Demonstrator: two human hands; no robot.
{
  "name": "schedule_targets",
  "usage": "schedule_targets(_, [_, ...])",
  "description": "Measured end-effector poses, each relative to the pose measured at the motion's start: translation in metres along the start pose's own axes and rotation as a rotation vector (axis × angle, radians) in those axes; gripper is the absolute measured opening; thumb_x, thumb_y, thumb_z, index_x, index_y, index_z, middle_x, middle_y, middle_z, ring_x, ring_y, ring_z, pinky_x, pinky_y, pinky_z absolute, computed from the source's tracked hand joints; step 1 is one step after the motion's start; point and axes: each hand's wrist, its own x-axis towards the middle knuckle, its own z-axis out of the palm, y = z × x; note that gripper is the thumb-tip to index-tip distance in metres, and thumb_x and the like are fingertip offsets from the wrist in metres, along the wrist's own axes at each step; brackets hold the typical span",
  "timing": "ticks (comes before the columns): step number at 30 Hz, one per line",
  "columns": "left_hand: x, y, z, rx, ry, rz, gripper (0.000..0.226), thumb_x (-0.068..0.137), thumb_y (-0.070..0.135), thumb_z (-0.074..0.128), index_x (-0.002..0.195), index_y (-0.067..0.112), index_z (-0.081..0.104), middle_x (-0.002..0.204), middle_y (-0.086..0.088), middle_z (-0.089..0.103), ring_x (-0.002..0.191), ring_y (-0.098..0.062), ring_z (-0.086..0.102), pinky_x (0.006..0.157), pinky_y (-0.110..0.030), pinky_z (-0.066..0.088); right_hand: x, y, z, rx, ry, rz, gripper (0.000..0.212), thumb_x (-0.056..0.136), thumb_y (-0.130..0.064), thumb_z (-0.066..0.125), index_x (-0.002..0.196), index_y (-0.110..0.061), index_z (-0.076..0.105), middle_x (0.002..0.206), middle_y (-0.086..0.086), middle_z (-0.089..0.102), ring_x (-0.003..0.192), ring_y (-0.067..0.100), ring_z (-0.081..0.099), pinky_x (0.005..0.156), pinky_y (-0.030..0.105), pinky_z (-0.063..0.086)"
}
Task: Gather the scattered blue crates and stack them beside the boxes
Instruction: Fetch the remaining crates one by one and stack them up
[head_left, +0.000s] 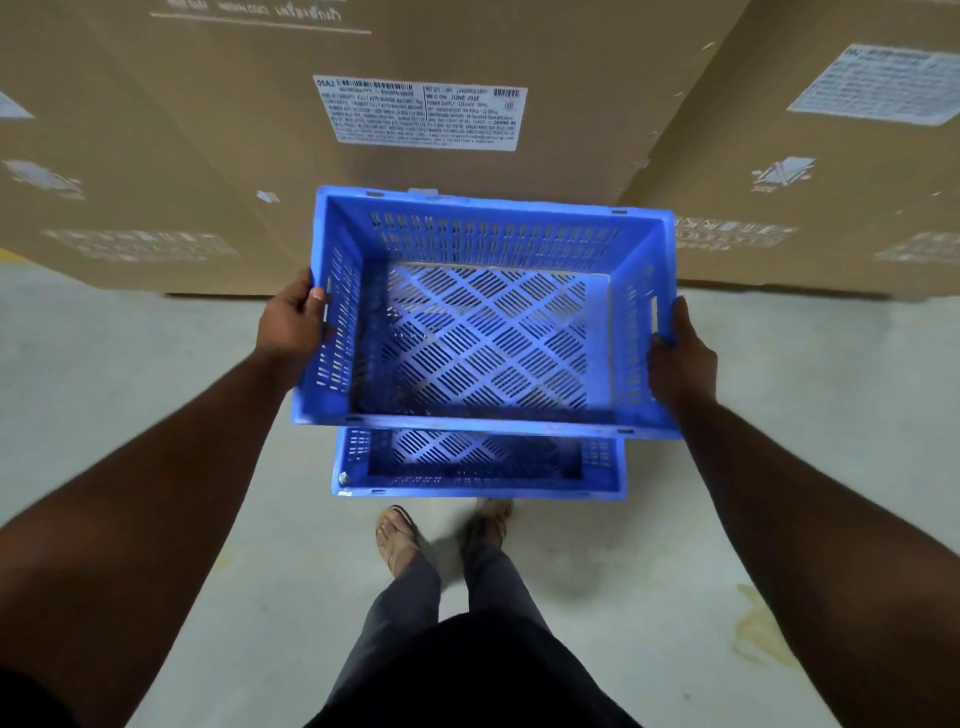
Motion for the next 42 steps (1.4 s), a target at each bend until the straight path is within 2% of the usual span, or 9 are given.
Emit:
schedule_targets(3, [-0.013, 0.0, 0.004, 0.003, -0.034, -0.008, 0.041, 0.107, 0.016, 0.046, 0.146, 0.003, 0.047, 0.109, -0.007, 0.061, 0.066, -0.012, 0.052, 0.052, -0.015, 0.05, -0.004, 0.012, 0.001, -0.07, 0.028, -0.034, 0.064, 0.102, -0.028, 0.046, 0.16, -0.04, 0.021, 0.119, 0.03, 0.066, 0.105, 0.047, 0.064, 0.091, 0.045, 0.05])
schedule_targets(10, [-0.023, 0.003, -0.01, 0.017, -0.071, 0.023, 0.039, 0.107, 0.014, 0.044, 0.143, -0.002, 0.048, 0.105, -0.008, 0.057, 0.067, -0.019, 0.048, 0.053, -0.016, 0.05, -0.008, 0.005, 0.005, -0.056, 0.027, -0.016, 0.065, 0.1, -0.023, 0.047, 0.16, -0.036, 0.024, 0.125, 0.029, 0.065, 0.113, 0.046, 0.061, 0.097, 0.043, 0.048])
schedule_targets(16, [-0.047, -0.011, -0.024, -0.009, -0.077, -0.047, 0.039, 0.107, 0.019, 0.046, 0.145, 0.013, 0.051, 0.111, -0.004, 0.062, 0.072, -0.014, 0.058, 0.062, -0.018, 0.056, -0.015, 0.006, 0.006, -0.084, 0.008, -0.033, 0.065, 0.1, -0.019, 0.044, 0.16, -0.035, 0.024, 0.128, 0.03, 0.062, 0.115, 0.047, 0.059, 0.096, 0.043, 0.047])
schedule_targets(22, [-0.057, -0.011, -0.02, -0.029, -0.121, -0.053, 0.035, 0.107, 0.021, 0.048, 0.14, 0.016, 0.055, 0.102, 0.002, 0.064, 0.06, -0.006, 0.058, 0.068, -0.023, 0.058, -0.027, 0.019, 0.007, -0.11, 0.055, -0.032, 0.065, 0.1, -0.019, 0.043, 0.16, -0.034, 0.023, 0.123, 0.029, 0.063, 0.112, 0.047, 0.059, 0.094, 0.044, 0.047])
schedule_targets(27, [-0.067, -0.013, -0.025, -0.042, -0.096, -0.07, 0.039, 0.106, 0.02, 0.049, 0.144, 0.011, 0.052, 0.109, -0.001, 0.063, 0.068, -0.01, 0.059, 0.068, -0.021, 0.059, -0.031, 0.024, 0.01, -0.104, 0.068, -0.044, 0.066, 0.099, -0.019, 0.045, 0.16, -0.035, 0.025, 0.124, 0.027, 0.065, 0.111, 0.046, 0.061, 0.095, 0.043, 0.048])
schedule_targets(31, [-0.073, -0.007, -0.024, -0.093, -0.137, -0.069, 0.029, 0.106, 0.016, 0.05, 0.134, 0.018, 0.058, 0.092, 0.011, 0.07, 0.066, -0.005, 0.061, 0.072, -0.024, 0.06, -0.032, 0.031, 0.013, -0.179, 0.104, -0.095, 0.066, 0.1, -0.021, 0.044, 0.161, -0.033, 0.019, 0.12, 0.029, 0.064, 0.108, 0.047, 0.06, 0.09, 0.048, 0.048])
schedule_targets(35, [-0.069, -0.018, -0.026, -0.075, -0.105, -0.071, 0.039, 0.106, 0.018, 0.048, 0.144, 0.009, 0.051, 0.11, -0.004, 0.064, 0.073, -0.01, 0.06, 0.066, -0.021, 0.058, -0.035, 0.034, 0.016, -0.122, 0.081, -0.091, 0.068, 0.099, -0.019, 0.045, 0.162, -0.026, 0.019, 0.126, 0.029, 0.061, 0.113, 0.047, 0.058, 0.093, 0.047, 0.046])
schedule_targets(38, [-0.066, -0.02, -0.031, -0.054, -0.141, -0.026, 0.039, 0.106, 0.022, 0.048, 0.145, 0.016, 0.052, 0.107, 0.003, 0.065, 0.086, -0.014, 0.06, 0.076, -0.026, 0.061, -0.047, 0.045, 0.009, -0.017, 0.153, -0.121, 0.073, 0.094, -0.025, 0.046, 0.161, -0.015, 0.02, 0.135, 0.021, 0.058, 0.119, 0.043, 0.057, 0.098, 0.048, 0.045])
schedule_targets(42, [-0.085, -0.024, -0.036, 0.203, -0.052, 0.059, 0.051, 0.1, 0.037, 0.056, 0.149, 0.026, 0.047, 0.126, 0.011, 0.066, 0.099, -0.012, 0.066, 0.097, -0.029, 0.052, -0.08, 0.068, 0.015, -0.177, 0.066, -0.119, 0.068, 0.1, -0.02, 0.043, 0.161, -0.027, 0.015, 0.131, 0.025, 0.056, 0.114, 0.047, 0.058, 0.093, 0.052, 0.046])
